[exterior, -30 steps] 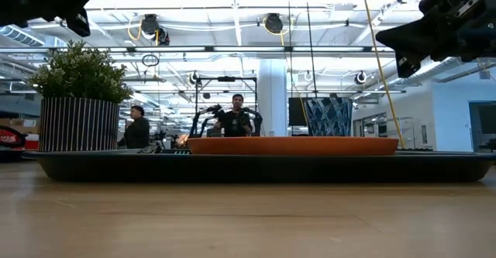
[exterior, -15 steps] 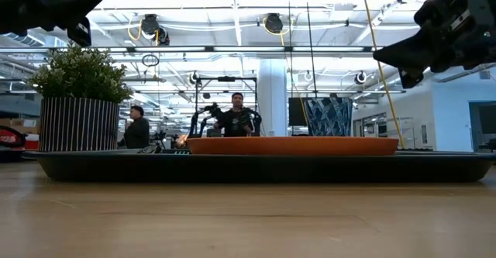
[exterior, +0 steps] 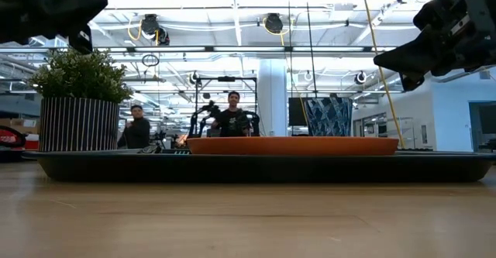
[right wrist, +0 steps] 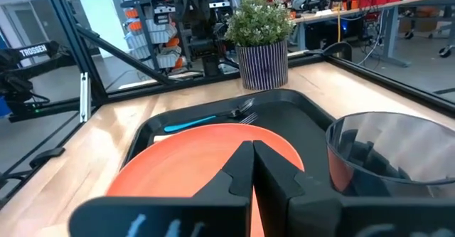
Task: Pick and place plate/cup/fork/spoon on tray
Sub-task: Return to Home Position
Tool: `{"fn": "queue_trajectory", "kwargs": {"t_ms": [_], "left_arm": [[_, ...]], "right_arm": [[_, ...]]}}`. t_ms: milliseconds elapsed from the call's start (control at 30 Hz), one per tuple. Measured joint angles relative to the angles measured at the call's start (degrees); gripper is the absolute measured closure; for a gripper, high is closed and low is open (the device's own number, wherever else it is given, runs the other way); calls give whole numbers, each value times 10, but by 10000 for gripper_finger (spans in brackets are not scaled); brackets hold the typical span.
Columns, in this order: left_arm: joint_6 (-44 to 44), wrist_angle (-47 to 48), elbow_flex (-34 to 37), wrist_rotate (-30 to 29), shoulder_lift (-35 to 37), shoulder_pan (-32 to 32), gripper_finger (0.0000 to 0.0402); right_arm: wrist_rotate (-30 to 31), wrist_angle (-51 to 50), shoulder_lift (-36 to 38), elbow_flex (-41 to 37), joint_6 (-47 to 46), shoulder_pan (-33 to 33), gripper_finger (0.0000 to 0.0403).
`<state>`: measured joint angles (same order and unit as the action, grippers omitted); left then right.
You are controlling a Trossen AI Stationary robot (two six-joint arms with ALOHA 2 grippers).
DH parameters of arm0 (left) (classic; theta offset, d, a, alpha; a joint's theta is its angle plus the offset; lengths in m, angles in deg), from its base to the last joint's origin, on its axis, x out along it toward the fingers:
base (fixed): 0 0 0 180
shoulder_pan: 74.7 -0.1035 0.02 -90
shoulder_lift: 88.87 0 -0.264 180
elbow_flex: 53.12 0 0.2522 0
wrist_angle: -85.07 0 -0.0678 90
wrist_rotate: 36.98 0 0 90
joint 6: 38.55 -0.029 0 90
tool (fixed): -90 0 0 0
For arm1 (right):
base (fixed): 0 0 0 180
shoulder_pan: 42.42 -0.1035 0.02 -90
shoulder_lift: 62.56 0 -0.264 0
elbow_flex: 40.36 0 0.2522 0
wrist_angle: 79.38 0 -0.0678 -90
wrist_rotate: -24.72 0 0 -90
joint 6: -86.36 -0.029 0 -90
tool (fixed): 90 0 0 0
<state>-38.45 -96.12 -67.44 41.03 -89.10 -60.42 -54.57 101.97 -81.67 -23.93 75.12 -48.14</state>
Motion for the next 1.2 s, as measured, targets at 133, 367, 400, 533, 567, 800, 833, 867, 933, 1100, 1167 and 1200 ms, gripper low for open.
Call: {"fn": "queue_trajectory", "kwargs": {"t_ms": [133, 367, 400, 533, 567, 800, 833, 867, 933, 1100, 1167, 1200], "left_arm": [[-2, 10, 0, 0, 0, 0, 376], [5, 14, 0, 0, 0, 0, 376], [7, 15, 0, 0, 0, 0, 376], [9, 30, 0, 0, 0, 0, 376], [9, 33, 0, 0, 0, 0, 376], [2, 38, 0, 0, 0, 0, 376], [1, 39, 0, 0, 0, 0, 376], [1, 40, 0, 0, 0, 0, 376], [1, 46, 0, 0, 0, 0, 376], [-31, 50, 0, 0, 0, 0, 376], [-30, 49, 0, 0, 0, 0, 376], [-29, 49, 0, 0, 0, 0, 376]], "right_arm": [[2, 0, 0, 0, 11, 0, 403], [1, 0, 0, 0, 6, 0, 403], [1, 0, 0, 0, 6, 0, 403], [1, 0, 0, 0, 6, 0, 403], [1, 0, 0, 0, 7, 0, 403], [13, -2, 0, 0, 19, 0, 403], [12, -5, 0, 0, 17, 0, 403], [13, -7, 0, 0, 16, 0, 403], [13, -9, 0, 0, 16, 0, 403], [13, -9, 0, 0, 15, 0, 403], [13, -9, 0, 0, 16, 0, 403], [13, -9, 0, 0, 17, 0, 403]]}}
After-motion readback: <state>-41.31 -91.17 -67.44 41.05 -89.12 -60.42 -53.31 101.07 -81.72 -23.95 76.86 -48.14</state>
